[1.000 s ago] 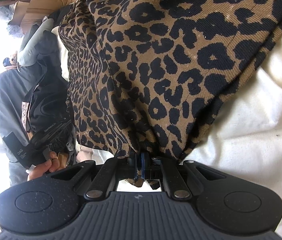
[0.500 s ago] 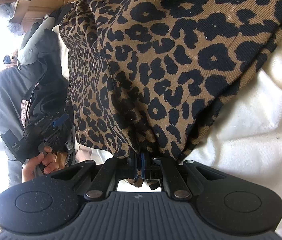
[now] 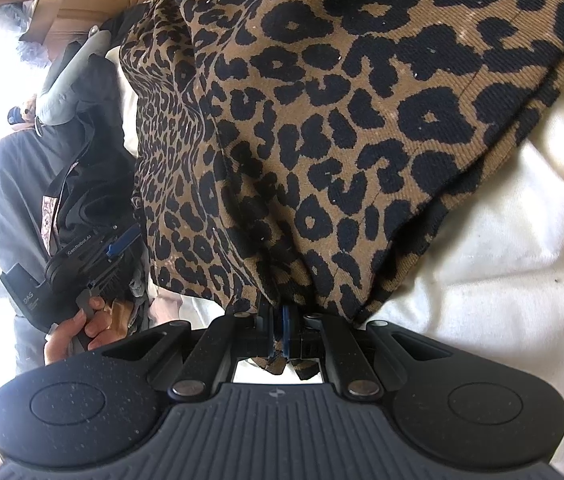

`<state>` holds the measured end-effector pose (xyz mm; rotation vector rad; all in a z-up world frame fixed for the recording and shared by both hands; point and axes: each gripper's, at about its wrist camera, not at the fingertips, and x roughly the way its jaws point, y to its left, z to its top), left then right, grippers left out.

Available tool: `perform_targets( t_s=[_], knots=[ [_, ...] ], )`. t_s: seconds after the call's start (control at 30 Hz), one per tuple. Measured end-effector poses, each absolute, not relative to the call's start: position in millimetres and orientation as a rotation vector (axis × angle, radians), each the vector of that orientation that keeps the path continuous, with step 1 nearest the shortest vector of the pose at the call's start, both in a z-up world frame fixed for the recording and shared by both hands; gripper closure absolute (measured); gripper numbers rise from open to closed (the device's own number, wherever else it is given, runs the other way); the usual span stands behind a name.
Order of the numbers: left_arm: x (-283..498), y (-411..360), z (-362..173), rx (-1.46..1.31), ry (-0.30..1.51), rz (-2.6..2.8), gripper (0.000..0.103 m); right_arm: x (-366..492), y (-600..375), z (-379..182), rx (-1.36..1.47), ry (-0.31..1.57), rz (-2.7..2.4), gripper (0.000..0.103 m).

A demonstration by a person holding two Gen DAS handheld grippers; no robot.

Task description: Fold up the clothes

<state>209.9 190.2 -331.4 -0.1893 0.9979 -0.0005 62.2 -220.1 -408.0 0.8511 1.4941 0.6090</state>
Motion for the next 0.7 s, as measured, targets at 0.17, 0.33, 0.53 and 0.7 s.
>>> perform_targets(
  t_s=[0.17,0.33,0.53,0.7],
  knots=[
    [213.6,191.0,-341.7,-0.19,1.03,-0.003,0.07,62.3,-219.9,-409.1,0.851,1.495,0.612,0.101],
    [217.8,186.3,-352.5,-0.181,1.06,-0.007,0.071,62.5,-219.8,-409.2,0.846,1.495,0.616,0.101],
    [218.8,179.6,-357.7,-0.109,1.078,-0.021,0.072,63.2,-219.6,-409.1,0.843,1.496,0.618,0.101],
    [219.5,174.4,-357.7,-0.052,1.089,-0.041,0.087,63.8,-219.1,-408.2,0.835,1.497,0.618,0.101]
  ],
)
